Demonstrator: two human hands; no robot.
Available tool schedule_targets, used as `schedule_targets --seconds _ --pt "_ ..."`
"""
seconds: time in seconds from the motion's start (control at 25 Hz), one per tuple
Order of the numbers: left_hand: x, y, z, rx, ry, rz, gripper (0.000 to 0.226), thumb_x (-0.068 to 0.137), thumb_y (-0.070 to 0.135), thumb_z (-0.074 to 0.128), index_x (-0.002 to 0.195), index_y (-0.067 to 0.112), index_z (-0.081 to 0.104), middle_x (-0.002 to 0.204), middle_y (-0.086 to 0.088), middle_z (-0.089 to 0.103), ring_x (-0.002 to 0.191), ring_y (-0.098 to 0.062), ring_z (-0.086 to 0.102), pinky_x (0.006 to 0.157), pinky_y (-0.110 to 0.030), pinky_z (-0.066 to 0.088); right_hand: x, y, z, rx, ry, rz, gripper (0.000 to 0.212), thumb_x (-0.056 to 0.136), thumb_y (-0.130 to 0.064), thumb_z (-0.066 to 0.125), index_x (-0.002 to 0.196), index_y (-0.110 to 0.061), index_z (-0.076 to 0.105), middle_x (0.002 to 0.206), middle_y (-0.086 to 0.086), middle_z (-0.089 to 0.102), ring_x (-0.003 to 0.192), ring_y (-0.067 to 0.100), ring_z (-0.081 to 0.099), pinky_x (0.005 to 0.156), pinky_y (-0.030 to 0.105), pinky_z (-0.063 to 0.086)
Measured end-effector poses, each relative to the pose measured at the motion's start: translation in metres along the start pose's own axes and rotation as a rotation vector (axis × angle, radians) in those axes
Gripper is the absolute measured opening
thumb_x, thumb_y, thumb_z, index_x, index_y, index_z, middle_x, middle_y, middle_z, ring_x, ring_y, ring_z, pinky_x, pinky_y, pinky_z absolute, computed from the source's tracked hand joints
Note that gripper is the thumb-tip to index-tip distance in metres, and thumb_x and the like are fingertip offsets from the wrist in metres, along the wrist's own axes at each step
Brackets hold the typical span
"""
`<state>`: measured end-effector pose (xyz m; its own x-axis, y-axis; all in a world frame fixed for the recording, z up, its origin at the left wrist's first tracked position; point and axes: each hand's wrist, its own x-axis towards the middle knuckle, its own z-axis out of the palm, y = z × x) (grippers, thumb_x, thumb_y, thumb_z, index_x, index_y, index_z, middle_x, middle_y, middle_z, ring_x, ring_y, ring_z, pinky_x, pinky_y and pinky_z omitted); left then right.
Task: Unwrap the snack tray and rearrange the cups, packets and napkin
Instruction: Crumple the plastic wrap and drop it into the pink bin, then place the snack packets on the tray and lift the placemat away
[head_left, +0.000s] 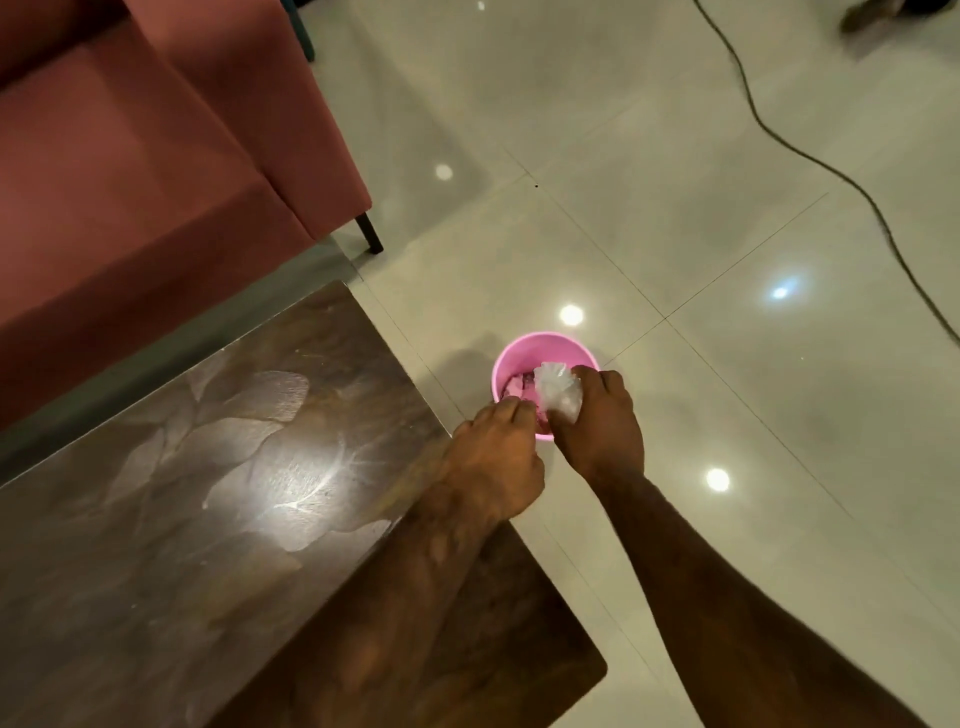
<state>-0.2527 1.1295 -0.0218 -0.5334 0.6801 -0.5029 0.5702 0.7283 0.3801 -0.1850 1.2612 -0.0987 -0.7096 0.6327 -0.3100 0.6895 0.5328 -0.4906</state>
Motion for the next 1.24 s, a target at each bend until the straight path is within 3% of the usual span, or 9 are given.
schedule_targets --seconds 0.2,0.44,0.84,1.0,1.04,1.12,1.16,1.24 --pt "0.001 -0.008 0.033 0.009 -0.076 0.014 0.066 0.093 0.029 0.052 0.152 0.013 0.028 0.160 -0.006 0.031 0.145 -0.024 0.032 0.116 -0.043 0.034 0.033 0.014 0.008 0.053 -0.012 0.042 0.074 0.089 -0.018 0.079 0.154 -0.009 0.045 0.159 0.014 0.044 0.131 0.039 0.061 0.097 0.052 0.060" --pt "-0.029 -0.001 0.014 0.035 -0.072 0.012 0.064 0.091 0.027 0.052 0.150 0.013 0.031 0.159 -0.005 0.031 0.145 -0.023 0.031 0.115 -0.045 0.033 -0.062 0.024 -0.024 0.055 -0.052 0.032 0.054 0.088 -0.007 0.076 0.139 -0.016 0.060 0.151 0.006 0.051 0.121 0.032 0.068 0.081 0.035 0.057" --pt "-0.114 -0.003 -0.024 0.016 0.038 -0.017 0.065 0.094 0.028 0.049 0.154 0.017 0.025 0.165 -0.003 0.021 0.151 -0.021 0.019 0.121 -0.038 0.021 -0.150 -0.045 -0.068 0.149 -0.116 -0.096 0.039 0.094 -0.012 0.074 0.130 -0.025 0.066 0.143 -0.005 0.057 0.125 0.018 0.063 0.100 0.035 0.056" --pt "-0.161 -0.031 -0.031 -0.036 0.068 -0.088 0.068 0.093 0.030 0.051 0.155 0.020 0.024 0.166 -0.001 0.017 0.153 -0.020 0.015 0.123 -0.039 0.019 -0.177 -0.095 -0.054 0.164 -0.175 -0.240 0.030 0.098 -0.027 0.072 0.127 -0.029 0.065 0.137 -0.016 0.056 0.116 0.004 0.054 0.094 0.011 0.044" --pt "-0.173 -0.040 -0.032 -0.051 0.077 -0.106 0.068 0.093 0.030 0.051 0.155 0.020 0.024 0.166 -0.001 0.016 0.153 -0.020 0.015 0.123 -0.039 0.019 -0.186 -0.107 -0.049 0.160 -0.207 -0.257 0.032 0.098 -0.034 0.070 0.128 -0.027 0.066 0.137 -0.013 0.059 0.116 0.007 0.057 0.095 0.013 0.045" --pt "-0.201 -0.061 -0.033 -0.082 0.101 -0.150 0.069 0.093 0.032 0.050 0.155 0.020 0.023 0.166 -0.001 0.016 0.152 -0.020 0.016 0.122 -0.038 0.019 -0.205 -0.134 -0.038 0.145 -0.286 -0.297 0.050 0.092 -0.047 0.060 0.132 -0.020 0.067 0.139 -0.001 0.063 0.122 0.019 0.063 0.105 0.030 0.052" --pt "-0.218 -0.074 -0.034 -0.095 0.119 -0.177 0.068 0.093 0.034 0.048 0.155 0.019 0.024 0.166 -0.002 0.016 0.152 -0.020 0.017 0.122 -0.037 0.020 -0.215 -0.150 -0.031 0.116 -0.317 -0.342 0.051 0.090 -0.043 0.060 0.133 -0.018 0.067 0.140 0.002 0.062 0.123 0.023 0.063 0.107 0.034 0.052" --pt "-0.256 -0.103 -0.034 -0.111 0.170 -0.232 0.068 0.089 0.041 0.036 0.153 0.019 0.027 0.166 -0.002 0.018 0.151 -0.019 0.019 0.120 -0.036 0.023 -0.238 -0.184 -0.017 0.051 -0.375 -0.428 0.044 0.092 -0.023 0.066 0.135 -0.020 0.065 0.143 -0.001 0.056 0.125 0.020 0.062 0.106 0.029 0.050"
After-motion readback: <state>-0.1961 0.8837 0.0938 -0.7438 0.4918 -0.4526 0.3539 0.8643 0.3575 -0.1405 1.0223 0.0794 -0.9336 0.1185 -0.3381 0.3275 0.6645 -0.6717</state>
